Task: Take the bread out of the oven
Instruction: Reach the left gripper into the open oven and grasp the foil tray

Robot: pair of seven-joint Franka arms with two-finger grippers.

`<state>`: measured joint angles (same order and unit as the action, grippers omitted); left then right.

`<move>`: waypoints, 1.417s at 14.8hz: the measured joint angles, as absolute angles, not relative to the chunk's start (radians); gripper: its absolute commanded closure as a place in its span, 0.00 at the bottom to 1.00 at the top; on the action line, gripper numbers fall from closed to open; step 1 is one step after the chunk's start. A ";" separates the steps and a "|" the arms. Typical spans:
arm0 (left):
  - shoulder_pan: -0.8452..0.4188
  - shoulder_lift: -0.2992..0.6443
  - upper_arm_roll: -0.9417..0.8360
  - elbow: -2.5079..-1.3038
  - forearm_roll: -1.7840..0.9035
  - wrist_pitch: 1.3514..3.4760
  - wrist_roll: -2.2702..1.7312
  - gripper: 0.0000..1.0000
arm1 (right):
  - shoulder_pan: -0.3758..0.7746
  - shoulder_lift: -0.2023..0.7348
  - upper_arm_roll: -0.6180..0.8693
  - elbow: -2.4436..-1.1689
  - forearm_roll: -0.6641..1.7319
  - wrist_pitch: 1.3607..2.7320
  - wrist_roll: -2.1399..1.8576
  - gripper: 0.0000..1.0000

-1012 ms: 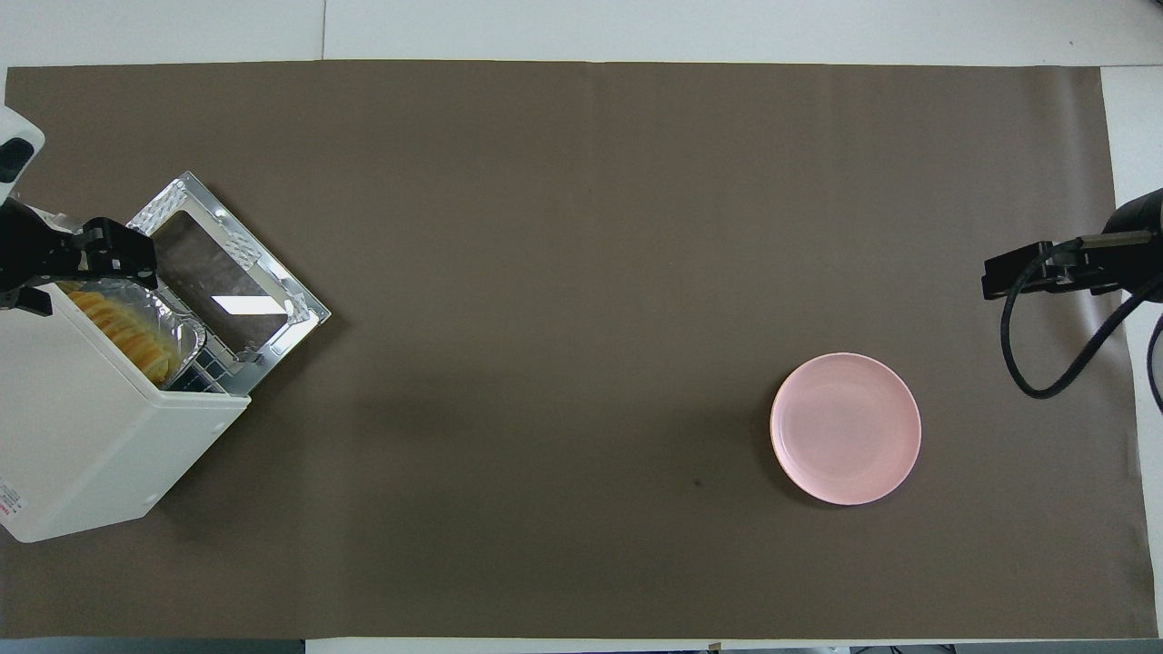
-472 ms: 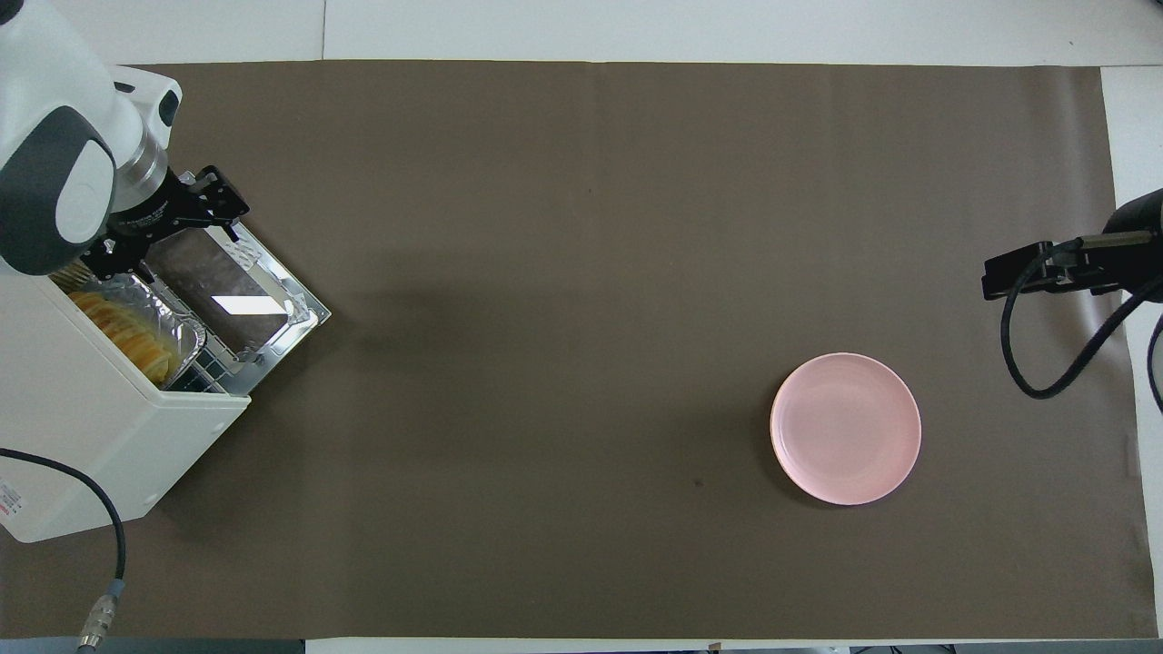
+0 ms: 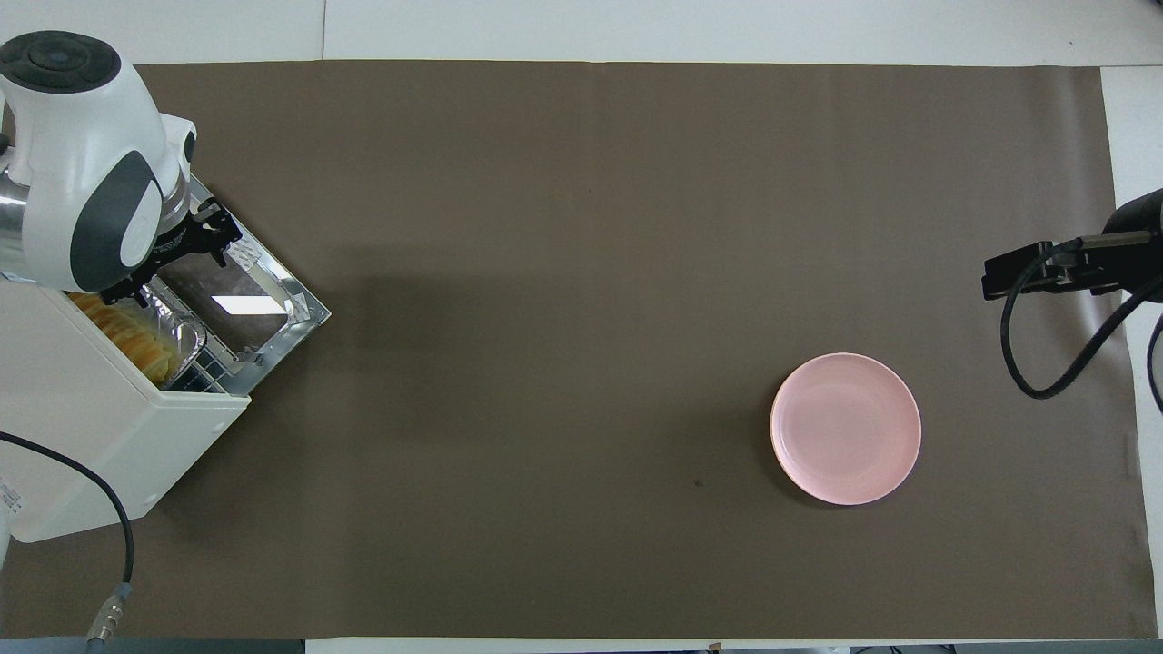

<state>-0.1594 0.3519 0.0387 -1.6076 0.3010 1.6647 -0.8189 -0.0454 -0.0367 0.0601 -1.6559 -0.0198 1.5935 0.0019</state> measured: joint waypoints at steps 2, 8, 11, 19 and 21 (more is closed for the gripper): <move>-0.158 0.352 0.039 -1.627 0.309 1.692 -0.821 0.00 | -0.045 -0.037 0.060 -1.656 -0.020 1.593 0.002 0.00; -0.137 0.352 0.040 -1.673 0.313 1.793 -0.822 0.00 | -0.045 -0.037 0.060 -1.656 -0.020 1.593 0.002 0.00; -0.127 0.352 0.041 -1.697 0.326 1.816 -0.822 0.00 | -0.045 -0.037 0.060 -1.656 -0.020 1.593 0.002 0.00; -0.110 0.352 0.041 -1.732 0.347 1.894 -0.821 0.10 | -0.045 -0.037 0.060 -1.656 -0.020 1.593 0.002 0.00; -0.107 0.353 0.041 -1.735 0.356 1.903 -0.821 0.27 | -0.045 -0.037 0.060 -1.656 -0.020 1.593 0.002 0.00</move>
